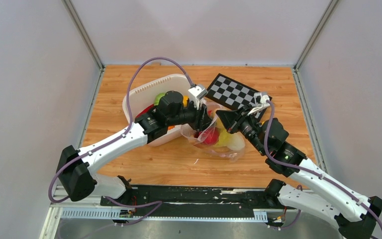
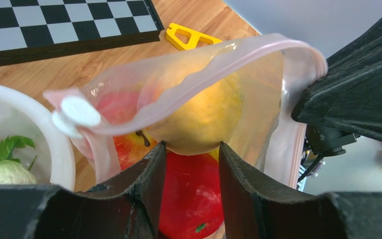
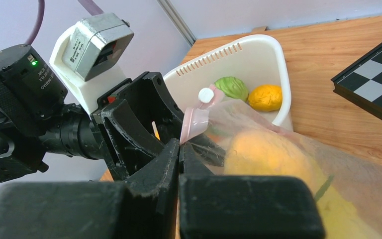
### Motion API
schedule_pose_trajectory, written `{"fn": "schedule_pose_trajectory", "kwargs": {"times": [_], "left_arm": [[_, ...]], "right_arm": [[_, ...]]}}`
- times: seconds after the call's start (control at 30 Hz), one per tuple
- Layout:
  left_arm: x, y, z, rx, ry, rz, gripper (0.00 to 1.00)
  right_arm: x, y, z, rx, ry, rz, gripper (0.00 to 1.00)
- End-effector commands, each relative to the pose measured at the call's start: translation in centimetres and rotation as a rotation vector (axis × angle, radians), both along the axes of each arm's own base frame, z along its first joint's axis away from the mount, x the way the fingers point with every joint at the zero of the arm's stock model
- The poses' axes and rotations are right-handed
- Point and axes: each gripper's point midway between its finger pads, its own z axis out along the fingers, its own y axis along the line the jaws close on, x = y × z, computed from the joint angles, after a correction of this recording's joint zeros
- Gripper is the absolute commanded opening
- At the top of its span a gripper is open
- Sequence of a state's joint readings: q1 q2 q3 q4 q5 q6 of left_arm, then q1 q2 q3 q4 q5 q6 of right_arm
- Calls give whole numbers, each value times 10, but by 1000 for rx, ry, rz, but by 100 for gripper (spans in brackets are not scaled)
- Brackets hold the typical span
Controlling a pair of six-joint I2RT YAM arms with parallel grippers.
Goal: Place the food in the zip-top bag and seal the zipper
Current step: Place the fake fruit in the zipper food storage bag.
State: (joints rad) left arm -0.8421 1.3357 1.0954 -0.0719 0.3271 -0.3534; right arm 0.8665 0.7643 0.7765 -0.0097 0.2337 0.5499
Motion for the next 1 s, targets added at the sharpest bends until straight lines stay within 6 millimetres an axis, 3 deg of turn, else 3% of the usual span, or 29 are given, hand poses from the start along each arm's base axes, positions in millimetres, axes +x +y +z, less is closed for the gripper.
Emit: {"fn": "schedule_pose_trajectory", "kwargs": {"times": [0.0, 0.63, 0.73, 0.77, 0.87, 0.97], "left_arm": [[0, -6, 30, -38, -66, -11, 50], [1, 52, 72, 28, -238, 148, 73], [16, 75, 68, 78, -287, 277, 82], [22, 84, 66, 105, -297, 326, 84], [38, 108, 50, 201, -296, 442, 94], [57, 128, 31, 226, -247, 528, 96]], "right_arm": [[0, -1, 28, 84, -56, 3, 0], [7, -24, 19, 67, -27, -103, 0], [7, -29, 22, 73, -37, -121, 0], [7, -32, 14, 49, -20, -134, 0], [6, -41, 14, 48, -25, -161, 0], [5, -49, 13, 49, -33, -185, 0]]}}
